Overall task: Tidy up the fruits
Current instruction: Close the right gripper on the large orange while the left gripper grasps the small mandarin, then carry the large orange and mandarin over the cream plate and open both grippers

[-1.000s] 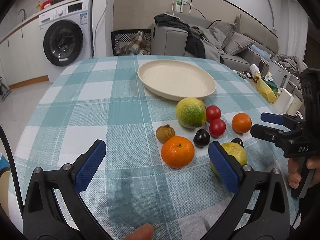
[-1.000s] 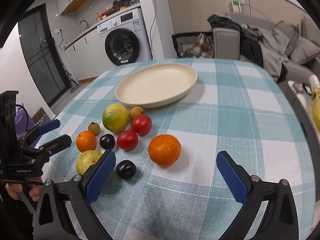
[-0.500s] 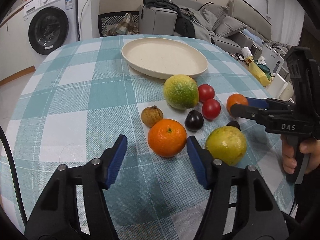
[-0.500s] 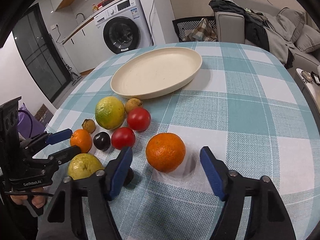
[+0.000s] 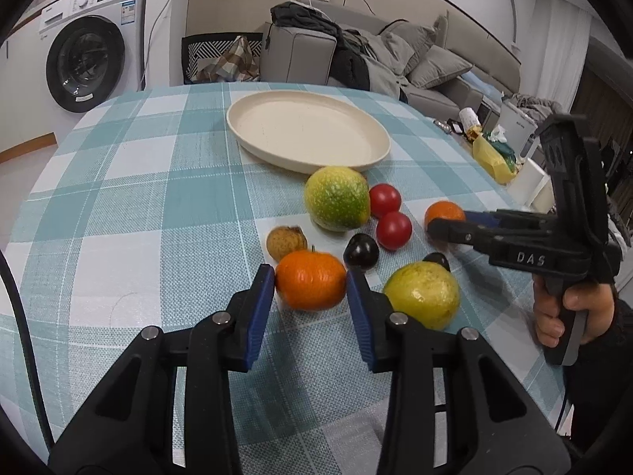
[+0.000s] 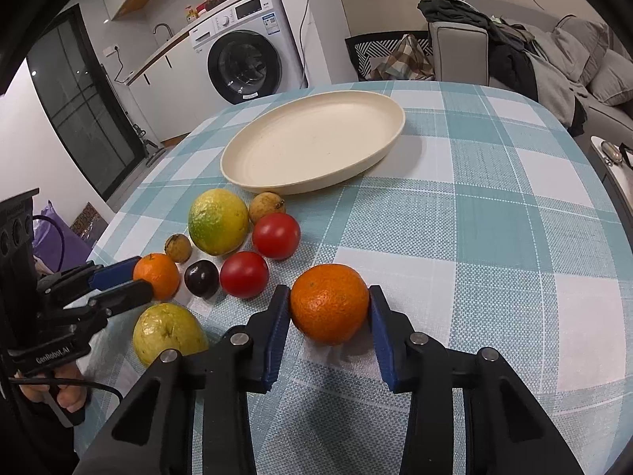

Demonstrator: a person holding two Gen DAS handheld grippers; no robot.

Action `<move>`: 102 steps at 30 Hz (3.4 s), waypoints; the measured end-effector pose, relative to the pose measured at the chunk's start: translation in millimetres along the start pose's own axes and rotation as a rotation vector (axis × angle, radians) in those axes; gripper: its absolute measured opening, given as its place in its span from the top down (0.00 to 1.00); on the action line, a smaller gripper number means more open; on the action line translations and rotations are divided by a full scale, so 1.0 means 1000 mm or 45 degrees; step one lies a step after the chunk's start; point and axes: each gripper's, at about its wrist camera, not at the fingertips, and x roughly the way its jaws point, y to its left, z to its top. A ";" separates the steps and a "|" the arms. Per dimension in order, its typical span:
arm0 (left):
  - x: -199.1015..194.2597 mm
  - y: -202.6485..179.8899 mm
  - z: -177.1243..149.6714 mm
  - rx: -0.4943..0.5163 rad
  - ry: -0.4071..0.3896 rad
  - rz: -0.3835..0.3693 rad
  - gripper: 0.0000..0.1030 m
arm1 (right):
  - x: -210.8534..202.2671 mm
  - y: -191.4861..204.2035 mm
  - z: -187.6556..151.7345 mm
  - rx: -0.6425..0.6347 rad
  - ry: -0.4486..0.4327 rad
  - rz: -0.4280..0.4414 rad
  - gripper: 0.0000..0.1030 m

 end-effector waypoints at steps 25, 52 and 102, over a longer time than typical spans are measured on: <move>0.001 -0.002 -0.012 0.044 0.071 0.160 0.24 | -0.015 0.003 0.002 -0.008 -0.060 0.052 0.62; -0.023 0.001 0.059 -0.015 -0.178 0.215 0.63 | -0.026 0.004 0.027 -0.013 -0.161 0.089 0.61; 0.104 0.000 0.113 0.061 -0.054 0.249 0.62 | 0.038 0.006 0.081 -0.023 -0.182 0.072 0.36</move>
